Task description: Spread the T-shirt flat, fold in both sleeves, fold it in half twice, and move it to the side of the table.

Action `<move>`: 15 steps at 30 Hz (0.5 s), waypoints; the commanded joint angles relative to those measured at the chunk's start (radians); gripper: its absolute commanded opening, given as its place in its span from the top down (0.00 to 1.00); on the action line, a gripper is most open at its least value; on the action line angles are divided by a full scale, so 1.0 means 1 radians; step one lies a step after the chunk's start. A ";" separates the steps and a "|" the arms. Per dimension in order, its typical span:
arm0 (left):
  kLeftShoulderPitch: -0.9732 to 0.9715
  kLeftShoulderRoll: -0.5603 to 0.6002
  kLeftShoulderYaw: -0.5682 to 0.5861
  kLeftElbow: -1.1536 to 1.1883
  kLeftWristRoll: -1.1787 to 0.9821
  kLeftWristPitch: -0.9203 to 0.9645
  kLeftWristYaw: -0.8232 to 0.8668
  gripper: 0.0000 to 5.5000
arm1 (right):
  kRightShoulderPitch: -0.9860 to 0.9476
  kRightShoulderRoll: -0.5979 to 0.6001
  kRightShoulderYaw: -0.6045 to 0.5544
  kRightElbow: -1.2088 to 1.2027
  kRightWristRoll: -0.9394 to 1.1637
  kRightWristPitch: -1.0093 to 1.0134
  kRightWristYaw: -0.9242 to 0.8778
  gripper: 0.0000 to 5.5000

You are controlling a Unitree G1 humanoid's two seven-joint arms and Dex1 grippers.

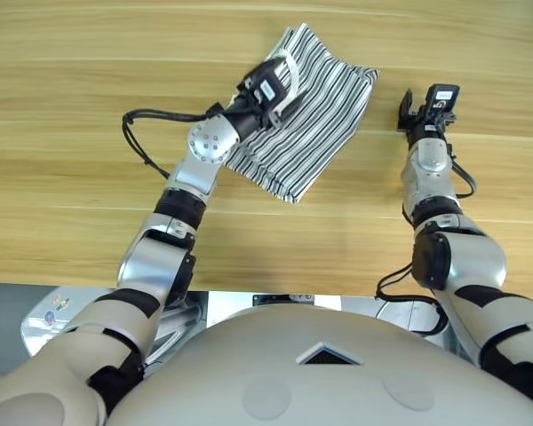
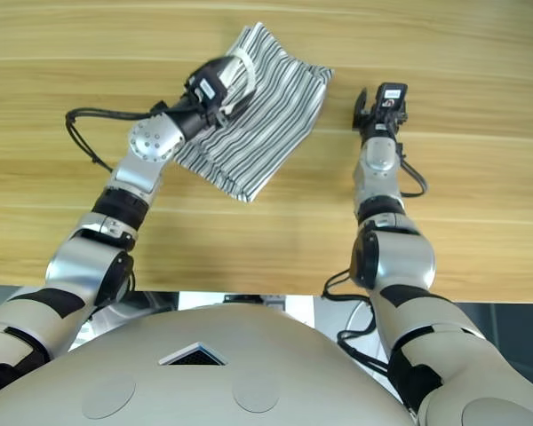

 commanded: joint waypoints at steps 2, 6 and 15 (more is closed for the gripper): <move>-0.009 0.006 0.089 0.022 -0.038 0.102 0.077 0.41 | 0.134 0.000 0.038 -0.129 -0.028 -0.019 -0.005 0.42; -0.008 0.006 0.142 0.253 -0.056 0.176 0.119 0.41 | 0.256 0.013 0.023 -0.370 0.013 0.008 0.012 0.42; 0.162 0.035 0.041 0.283 0.027 0.151 0.071 0.41 | 0.375 0.060 0.070 -0.790 0.009 0.190 0.023 0.42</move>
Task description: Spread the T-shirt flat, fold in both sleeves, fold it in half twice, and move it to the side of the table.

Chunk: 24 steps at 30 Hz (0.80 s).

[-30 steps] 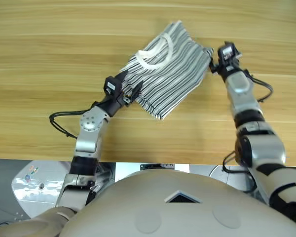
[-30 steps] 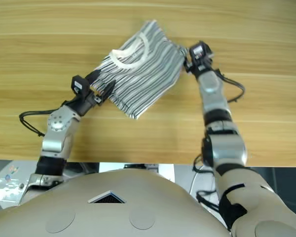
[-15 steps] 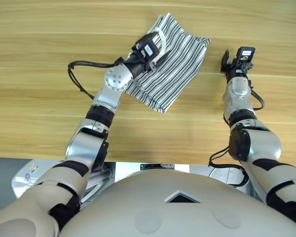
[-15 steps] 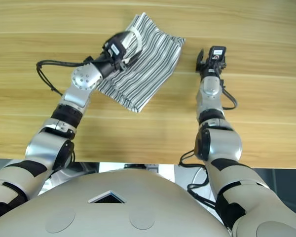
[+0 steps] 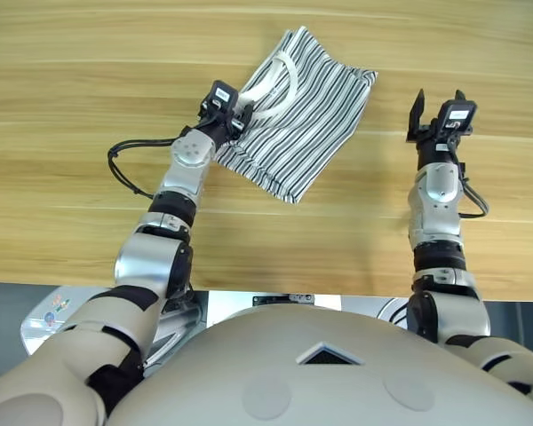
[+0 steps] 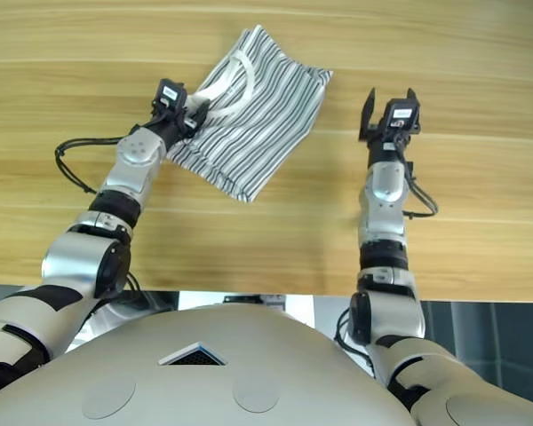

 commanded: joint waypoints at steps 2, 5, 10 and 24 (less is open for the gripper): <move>0.282 0.062 -0.085 -0.205 0.035 0.013 -0.143 0.41 | 0.013 0.029 0.050 -0.088 -0.041 0.065 -0.004 0.42; 0.535 0.152 -0.075 -0.568 -0.035 0.033 -0.222 0.41 | 0.003 0.036 0.074 -0.058 -0.083 0.082 -0.022 0.42; 0.942 0.227 -0.081 -1.133 -0.220 0.023 -0.293 0.41 | 0.051 0.023 0.170 -0.083 -0.188 0.112 0.006 0.42; 1.028 0.110 -0.168 -1.356 -0.331 0.011 -0.288 0.41 | 0.467 -0.202 0.109 -0.635 -0.011 0.144 0.369 0.42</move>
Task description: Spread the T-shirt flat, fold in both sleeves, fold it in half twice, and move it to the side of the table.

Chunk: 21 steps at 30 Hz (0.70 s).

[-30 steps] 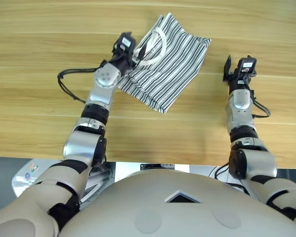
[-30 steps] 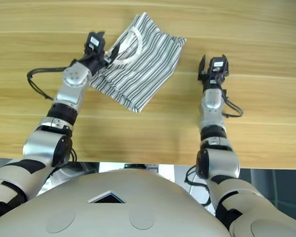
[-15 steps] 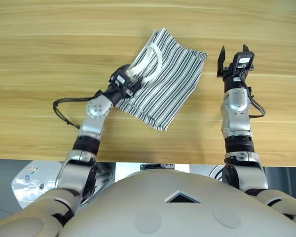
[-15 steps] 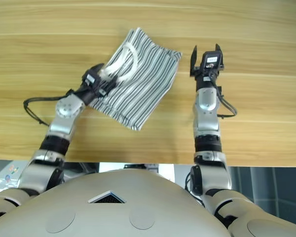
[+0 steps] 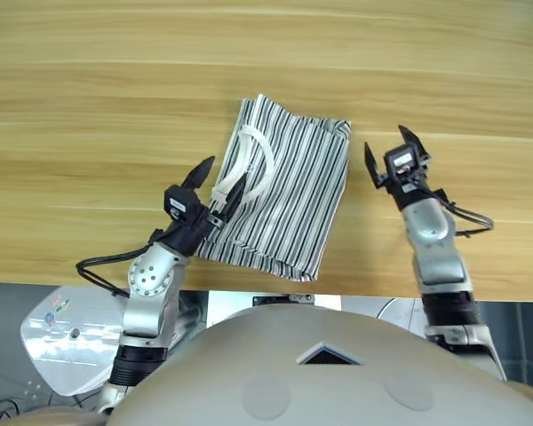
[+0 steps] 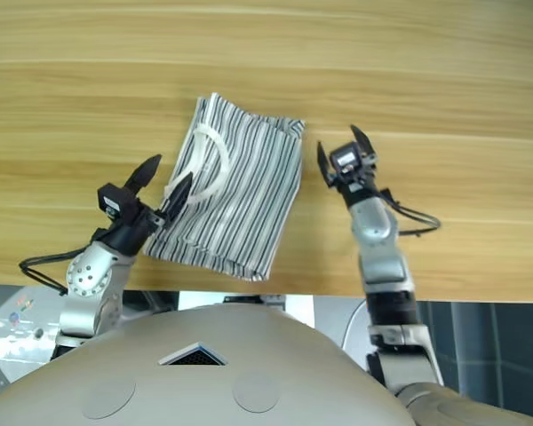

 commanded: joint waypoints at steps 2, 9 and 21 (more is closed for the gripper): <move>-0.064 -0.004 -0.119 0.062 0.040 -0.051 -0.092 0.41 | 0.128 -0.042 -0.021 -0.220 0.225 -0.141 0.198 0.42; -0.510 -0.103 -0.058 0.466 0.221 0.137 0.101 0.41 | -0.094 0.043 0.120 0.158 0.032 -0.164 0.128 0.42; -0.655 -0.178 -0.009 1.031 0.293 0.064 0.211 0.41 | -0.363 0.132 0.148 0.462 0.022 -0.300 0.098 0.42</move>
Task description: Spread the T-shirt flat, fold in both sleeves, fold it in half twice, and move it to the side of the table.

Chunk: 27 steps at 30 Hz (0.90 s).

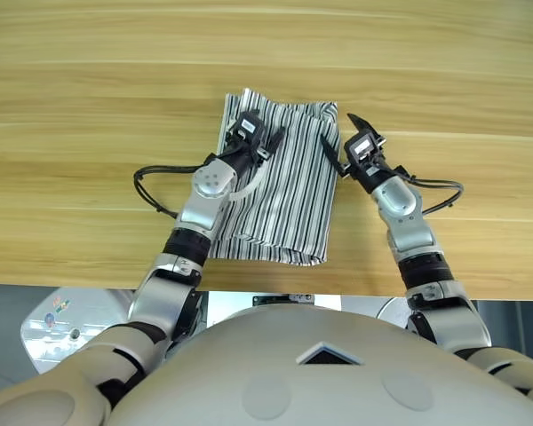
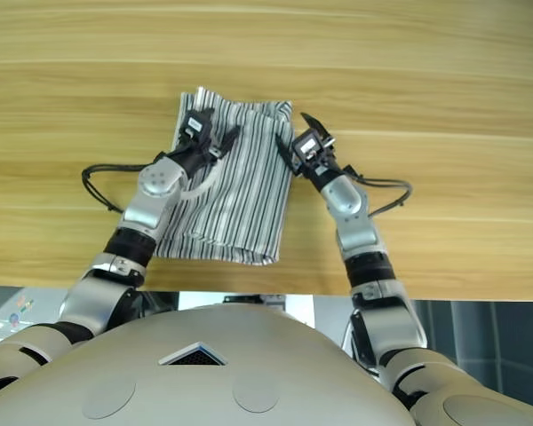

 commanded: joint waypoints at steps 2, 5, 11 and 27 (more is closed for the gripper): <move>0.088 -0.003 0.019 0.171 0.028 -0.006 0.059 0.41 | -0.049 0.009 -0.006 0.012 0.039 -0.039 0.038 0.42; 0.083 -0.005 0.053 0.233 0.022 -0.027 0.106 0.41 | -0.054 0.013 -0.003 -0.010 0.077 -0.076 0.085 0.42; 0.130 -0.047 0.131 0.220 -0.030 -0.040 0.165 0.41 | -0.230 0.106 -0.017 0.281 0.072 -0.054 0.011 0.42; 0.222 -0.112 0.154 0.268 -0.039 -0.066 0.160 0.41 | -0.660 0.148 -0.252 0.874 0.190 0.092 -0.160 0.42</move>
